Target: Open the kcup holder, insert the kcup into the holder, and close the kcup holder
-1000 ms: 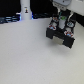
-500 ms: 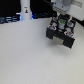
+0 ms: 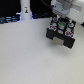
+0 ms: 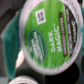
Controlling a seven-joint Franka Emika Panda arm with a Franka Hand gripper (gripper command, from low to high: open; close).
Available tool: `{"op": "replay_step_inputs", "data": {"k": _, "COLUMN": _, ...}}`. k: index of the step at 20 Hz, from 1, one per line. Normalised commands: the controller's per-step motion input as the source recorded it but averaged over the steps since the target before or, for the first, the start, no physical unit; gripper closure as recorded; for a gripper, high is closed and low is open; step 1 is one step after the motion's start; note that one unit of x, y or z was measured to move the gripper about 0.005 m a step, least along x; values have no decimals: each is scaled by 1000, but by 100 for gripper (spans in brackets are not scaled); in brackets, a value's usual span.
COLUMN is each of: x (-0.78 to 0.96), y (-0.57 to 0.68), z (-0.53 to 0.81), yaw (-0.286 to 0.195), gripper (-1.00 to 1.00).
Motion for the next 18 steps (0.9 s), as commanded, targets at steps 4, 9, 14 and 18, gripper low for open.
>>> {"op": "replay_step_inputs", "data": {"k": 4, "x": 198, "y": 21, "z": 413, "yaw": 35, "gripper": -100}}
{"op": "replay_step_inputs", "data": {"k": 9, "x": 293, "y": -207, "z": 584, "yaw": 49, "gripper": -100}}
{"op": "replay_step_inputs", "data": {"k": 14, "x": 454, "y": -485, "z": 478, "yaw": 51, "gripper": -100}}
{"op": "replay_step_inputs", "data": {"k": 18, "x": 466, "y": -550, "z": 220, "yaw": 52, "gripper": -100}}
